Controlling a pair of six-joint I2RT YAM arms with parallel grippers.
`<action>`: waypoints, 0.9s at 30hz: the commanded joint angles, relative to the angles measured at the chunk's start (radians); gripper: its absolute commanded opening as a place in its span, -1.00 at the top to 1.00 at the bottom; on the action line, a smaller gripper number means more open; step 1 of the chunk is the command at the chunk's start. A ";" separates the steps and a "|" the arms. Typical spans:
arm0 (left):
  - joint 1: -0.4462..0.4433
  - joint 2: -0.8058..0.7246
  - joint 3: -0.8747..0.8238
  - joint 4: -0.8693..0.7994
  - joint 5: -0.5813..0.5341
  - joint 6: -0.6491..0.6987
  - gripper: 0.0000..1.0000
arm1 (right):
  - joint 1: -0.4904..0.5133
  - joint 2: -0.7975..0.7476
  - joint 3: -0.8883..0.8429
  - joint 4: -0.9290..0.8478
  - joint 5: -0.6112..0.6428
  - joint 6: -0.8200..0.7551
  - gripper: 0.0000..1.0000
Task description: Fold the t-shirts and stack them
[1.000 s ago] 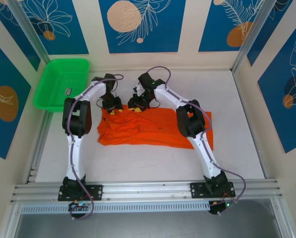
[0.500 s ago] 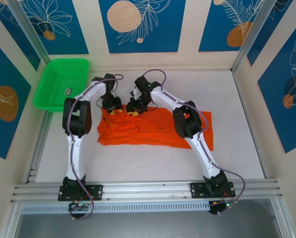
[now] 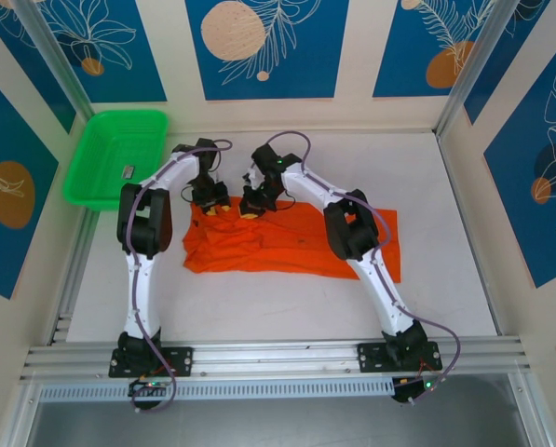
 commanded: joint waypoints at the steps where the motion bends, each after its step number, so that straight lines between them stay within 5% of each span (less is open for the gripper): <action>1: 0.007 0.040 -0.003 -0.040 -0.027 0.020 0.30 | 0.005 -0.093 -0.040 -0.027 -0.021 -0.027 0.89; 27: 0.010 0.060 0.032 -0.039 -0.062 0.044 0.31 | 0.056 -0.352 -0.516 0.017 0.010 -0.213 0.75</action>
